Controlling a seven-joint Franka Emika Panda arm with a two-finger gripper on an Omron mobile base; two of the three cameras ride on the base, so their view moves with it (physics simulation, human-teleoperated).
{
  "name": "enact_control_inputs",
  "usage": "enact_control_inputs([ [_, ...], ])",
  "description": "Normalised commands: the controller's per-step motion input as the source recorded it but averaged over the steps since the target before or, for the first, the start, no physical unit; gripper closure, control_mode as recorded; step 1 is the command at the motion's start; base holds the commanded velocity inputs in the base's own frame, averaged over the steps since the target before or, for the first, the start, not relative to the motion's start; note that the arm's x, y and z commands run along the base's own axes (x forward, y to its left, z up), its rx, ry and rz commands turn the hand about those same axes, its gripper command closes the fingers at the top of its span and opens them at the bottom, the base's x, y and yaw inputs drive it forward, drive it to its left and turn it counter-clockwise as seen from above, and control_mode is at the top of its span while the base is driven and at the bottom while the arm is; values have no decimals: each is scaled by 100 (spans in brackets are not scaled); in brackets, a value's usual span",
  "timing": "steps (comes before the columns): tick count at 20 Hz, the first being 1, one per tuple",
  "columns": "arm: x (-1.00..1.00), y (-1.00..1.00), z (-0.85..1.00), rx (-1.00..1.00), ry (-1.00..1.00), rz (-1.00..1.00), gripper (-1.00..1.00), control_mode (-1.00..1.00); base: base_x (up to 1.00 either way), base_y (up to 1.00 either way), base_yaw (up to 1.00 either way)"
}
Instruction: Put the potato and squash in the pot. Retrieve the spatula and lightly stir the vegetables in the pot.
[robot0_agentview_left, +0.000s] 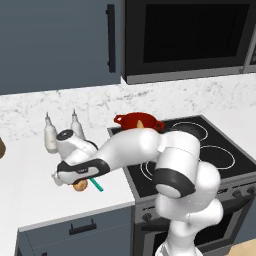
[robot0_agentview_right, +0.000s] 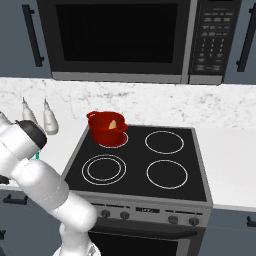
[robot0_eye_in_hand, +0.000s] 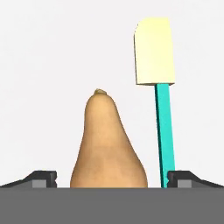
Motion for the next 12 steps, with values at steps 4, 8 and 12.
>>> enact_control_inputs([
  [4,10,11,-32,-2,2,0,-100,-100,0,0,0],
  [8,1,2,-29,-3,0,-1,-100,-100,0,0,0],
  [12,-3,0,-19,-3,0,-3,100,-100,0,0,0],
])
